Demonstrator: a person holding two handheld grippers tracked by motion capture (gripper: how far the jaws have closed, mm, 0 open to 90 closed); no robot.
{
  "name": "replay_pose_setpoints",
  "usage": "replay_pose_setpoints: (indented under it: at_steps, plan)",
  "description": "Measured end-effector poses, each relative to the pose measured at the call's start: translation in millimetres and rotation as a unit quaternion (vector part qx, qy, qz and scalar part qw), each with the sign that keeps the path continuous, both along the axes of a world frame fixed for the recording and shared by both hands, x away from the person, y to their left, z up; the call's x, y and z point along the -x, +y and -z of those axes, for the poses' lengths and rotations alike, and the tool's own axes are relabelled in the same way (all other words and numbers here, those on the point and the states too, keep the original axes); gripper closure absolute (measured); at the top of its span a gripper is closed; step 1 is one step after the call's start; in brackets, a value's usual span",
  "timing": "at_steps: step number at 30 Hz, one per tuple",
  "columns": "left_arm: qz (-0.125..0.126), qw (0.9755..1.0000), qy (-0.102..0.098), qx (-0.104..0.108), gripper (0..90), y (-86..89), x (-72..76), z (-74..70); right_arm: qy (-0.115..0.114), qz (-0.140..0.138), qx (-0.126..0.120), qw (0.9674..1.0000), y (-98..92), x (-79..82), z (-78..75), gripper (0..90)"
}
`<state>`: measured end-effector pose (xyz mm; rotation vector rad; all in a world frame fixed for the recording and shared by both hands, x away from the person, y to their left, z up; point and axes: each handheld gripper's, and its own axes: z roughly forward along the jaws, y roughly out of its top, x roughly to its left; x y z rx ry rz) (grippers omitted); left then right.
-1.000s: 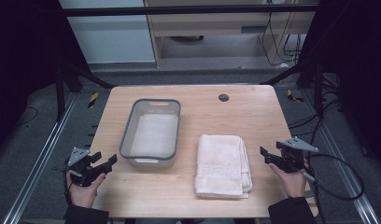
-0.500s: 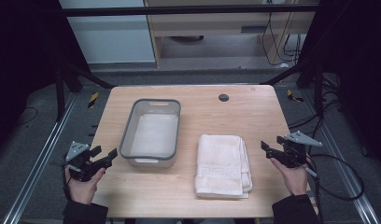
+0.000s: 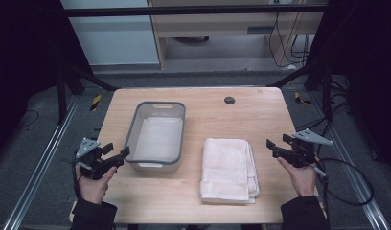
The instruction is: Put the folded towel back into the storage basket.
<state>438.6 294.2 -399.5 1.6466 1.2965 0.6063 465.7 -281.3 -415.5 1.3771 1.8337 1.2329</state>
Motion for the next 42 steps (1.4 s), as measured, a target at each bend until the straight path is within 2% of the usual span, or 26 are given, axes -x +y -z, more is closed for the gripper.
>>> replay_pose_setpoints:
  at_steps: [5,15,32,42]
  plan:
    - [0.018,0.9998,-0.009,0.000,29.5,-16.9,-3.1,-7.1,0.000,-0.006,-0.003,1.0000,2.2,-3.2,-6.9,29.9]
    - [0.046,0.9988,-0.014,-0.005,29.9,-48.4,-8.0,-10.9,-0.003,-0.020,-0.005,0.9998,9.3,-12.2,-16.8,27.9]
    - [0.090,0.9958,-0.015,-0.010,31.5,-95.6,-10.7,-9.9,-0.006,-0.042,-0.008,0.9991,19.6,-24.9,-26.9,26.2]
    - [0.113,0.9933,-0.019,-0.013,31.7,-123.2,-9.7,-7.1,-0.005,-0.054,-0.013,0.9985,23.4,-29.8,-29.6,29.9]
